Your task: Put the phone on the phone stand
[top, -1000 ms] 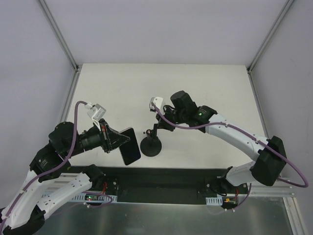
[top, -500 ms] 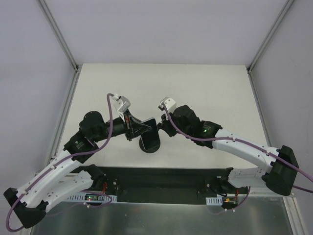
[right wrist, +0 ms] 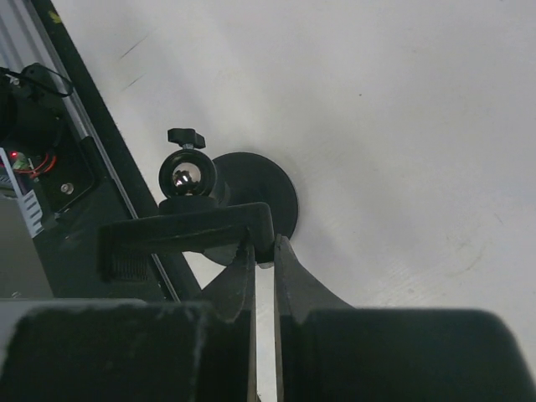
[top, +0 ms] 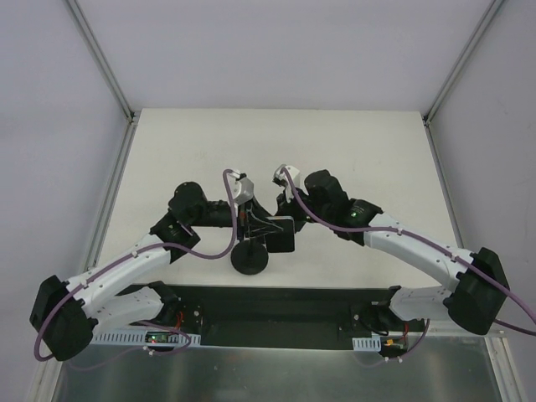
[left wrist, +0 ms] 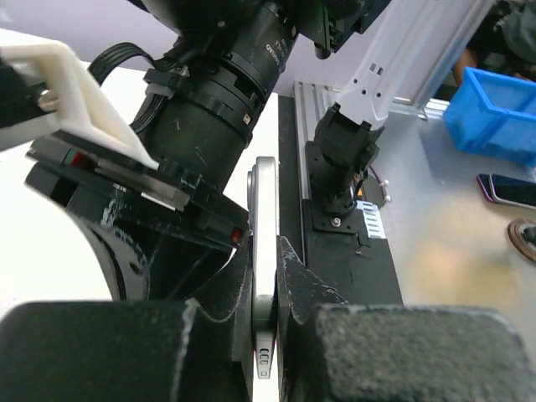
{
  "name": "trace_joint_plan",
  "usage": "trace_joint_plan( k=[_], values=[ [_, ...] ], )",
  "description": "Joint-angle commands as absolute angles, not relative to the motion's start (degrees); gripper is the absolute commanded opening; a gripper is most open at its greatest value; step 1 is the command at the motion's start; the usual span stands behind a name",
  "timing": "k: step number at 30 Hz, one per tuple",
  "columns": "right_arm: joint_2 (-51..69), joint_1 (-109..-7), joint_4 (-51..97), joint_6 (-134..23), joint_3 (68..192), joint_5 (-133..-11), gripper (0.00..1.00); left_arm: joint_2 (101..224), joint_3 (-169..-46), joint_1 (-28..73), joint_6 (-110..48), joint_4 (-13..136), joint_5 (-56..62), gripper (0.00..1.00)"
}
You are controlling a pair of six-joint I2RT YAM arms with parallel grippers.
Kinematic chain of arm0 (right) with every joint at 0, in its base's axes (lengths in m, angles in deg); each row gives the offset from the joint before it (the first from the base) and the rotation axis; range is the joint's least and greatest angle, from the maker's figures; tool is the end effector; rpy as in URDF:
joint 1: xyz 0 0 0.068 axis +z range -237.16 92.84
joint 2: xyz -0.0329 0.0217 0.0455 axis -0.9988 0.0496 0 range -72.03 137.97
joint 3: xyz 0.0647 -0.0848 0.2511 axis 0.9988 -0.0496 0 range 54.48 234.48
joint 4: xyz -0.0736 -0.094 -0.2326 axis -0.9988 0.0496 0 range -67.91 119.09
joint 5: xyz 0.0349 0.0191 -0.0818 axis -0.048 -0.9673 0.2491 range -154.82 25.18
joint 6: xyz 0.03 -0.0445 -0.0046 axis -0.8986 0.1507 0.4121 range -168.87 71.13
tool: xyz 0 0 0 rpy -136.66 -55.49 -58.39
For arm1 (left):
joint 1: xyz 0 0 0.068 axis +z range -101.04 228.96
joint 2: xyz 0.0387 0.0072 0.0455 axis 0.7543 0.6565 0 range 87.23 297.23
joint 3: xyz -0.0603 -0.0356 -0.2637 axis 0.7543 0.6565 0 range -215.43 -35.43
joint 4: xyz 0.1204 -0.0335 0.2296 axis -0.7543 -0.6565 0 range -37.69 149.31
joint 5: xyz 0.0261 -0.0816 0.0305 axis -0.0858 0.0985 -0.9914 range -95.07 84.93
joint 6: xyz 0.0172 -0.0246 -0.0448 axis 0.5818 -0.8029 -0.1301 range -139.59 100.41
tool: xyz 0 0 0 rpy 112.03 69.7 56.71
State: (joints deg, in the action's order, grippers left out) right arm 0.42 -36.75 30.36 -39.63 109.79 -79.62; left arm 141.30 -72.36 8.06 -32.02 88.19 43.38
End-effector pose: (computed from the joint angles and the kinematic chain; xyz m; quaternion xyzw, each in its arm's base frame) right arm 0.1779 0.2294 0.3039 -0.4766 0.6930 0.2882 0.4577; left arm 0.1430 -0.1592 0.3323 0.4500 0.4795 -0.5489 0.5160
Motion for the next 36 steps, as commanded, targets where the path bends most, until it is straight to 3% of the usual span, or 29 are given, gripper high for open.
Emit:
trace_joint_plan(
  k=[1, 14, 28, 33, 36],
  values=[
    [0.13, -37.94, 20.87, -42.79, 111.62, -90.38, 0.00, 145.85, -77.18, 7.83, -28.92, 98.50, 51.63, 0.00],
    [-0.83, -39.61, 16.11, -44.39, 109.24, -96.01, 0.00, 149.29, -75.95, 13.28, -27.24, 99.74, 51.89, 0.00],
    [-4.79, -42.07, 15.05, -42.36, 105.20, -100.41, 0.00, 144.63, -76.30, 16.97, -23.20, 89.90, 53.91, 0.00],
    [-6.28, -42.07, 14.54, -43.85, 104.85, -91.21, 0.00, 142.17, -78.15, 16.89, -20.29, 77.69, 47.51, 0.00],
    [-7.95, -40.32, 12.86, -45.61, 103.88, -79.18, 0.00, 139.54, -77.71, 16.88, -21.96, 72.42, 34.87, 0.00]
  ],
)
